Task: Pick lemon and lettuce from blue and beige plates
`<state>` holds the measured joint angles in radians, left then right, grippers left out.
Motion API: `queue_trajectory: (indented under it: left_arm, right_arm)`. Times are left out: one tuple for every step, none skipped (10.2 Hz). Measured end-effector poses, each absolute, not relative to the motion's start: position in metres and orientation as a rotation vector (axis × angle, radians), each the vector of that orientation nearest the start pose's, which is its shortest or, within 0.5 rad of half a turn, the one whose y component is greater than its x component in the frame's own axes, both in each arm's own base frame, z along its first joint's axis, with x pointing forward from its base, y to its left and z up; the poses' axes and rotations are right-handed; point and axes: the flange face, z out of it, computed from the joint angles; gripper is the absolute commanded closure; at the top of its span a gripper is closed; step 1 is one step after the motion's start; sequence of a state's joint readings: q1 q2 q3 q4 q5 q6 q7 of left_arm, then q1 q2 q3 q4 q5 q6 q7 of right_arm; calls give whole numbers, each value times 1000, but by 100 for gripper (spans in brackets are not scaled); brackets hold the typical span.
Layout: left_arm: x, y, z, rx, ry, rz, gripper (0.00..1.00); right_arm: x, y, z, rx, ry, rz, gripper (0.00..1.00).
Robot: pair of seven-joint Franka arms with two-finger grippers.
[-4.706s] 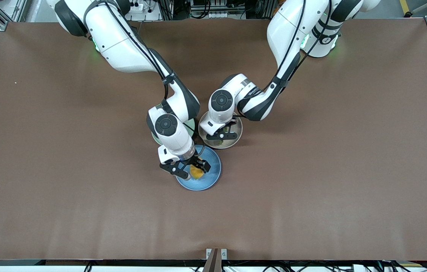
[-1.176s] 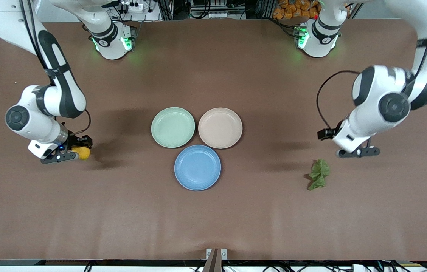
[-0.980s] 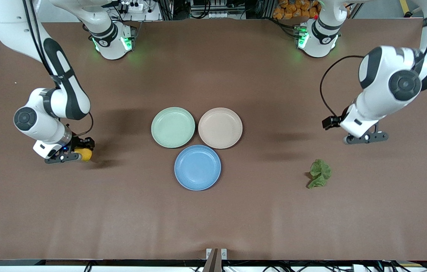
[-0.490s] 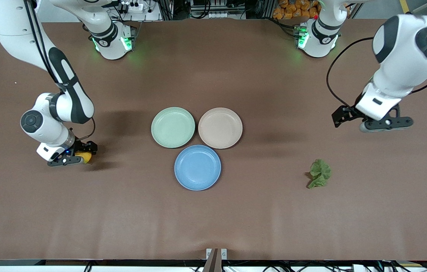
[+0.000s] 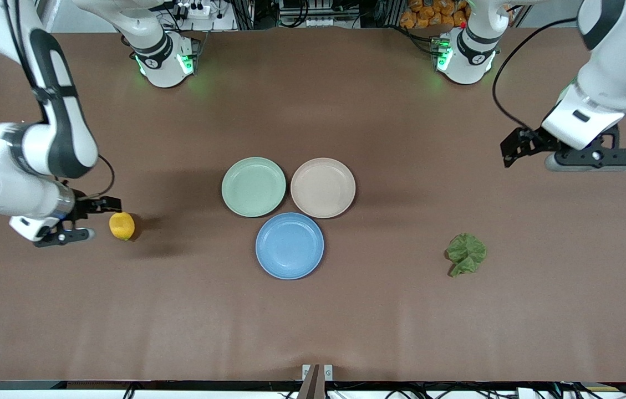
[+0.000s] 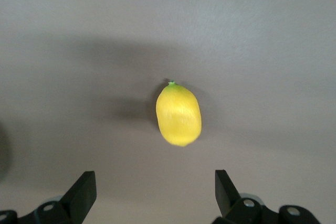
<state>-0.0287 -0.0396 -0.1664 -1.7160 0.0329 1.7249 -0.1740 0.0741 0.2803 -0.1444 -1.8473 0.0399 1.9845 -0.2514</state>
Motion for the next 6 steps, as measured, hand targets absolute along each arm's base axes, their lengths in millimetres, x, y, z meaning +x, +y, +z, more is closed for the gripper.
queue_trajectory:
  left_arm:
    - [540, -105, 601, -3107, 40, -42, 0]
    - [538, -106, 608, -3103, 44, -7, 0]
    - [537, -109, 613, -3102, 54, 9, 0]
    - [537, -111, 616, -3102, 59, 11, 0]
    - [537, -112, 617, -3103, 63, 10, 0]
    - [536, -113, 618, -3102, 67, 19, 0]
  right_arm:
    - [603, -36, 395, -3103, -258, 184, 0]
    - [594, -34, 426, -3095, -251, 193, 0]
    - [583, -31, 459, -3083, -234, 237, 0]
    - [575, -26, 495, -3073, -207, 293, 0]
    - [570, -20, 530, -3074, -176, 306, 0]
    - [566, -13, 561, -3085, -135, 271, 0]
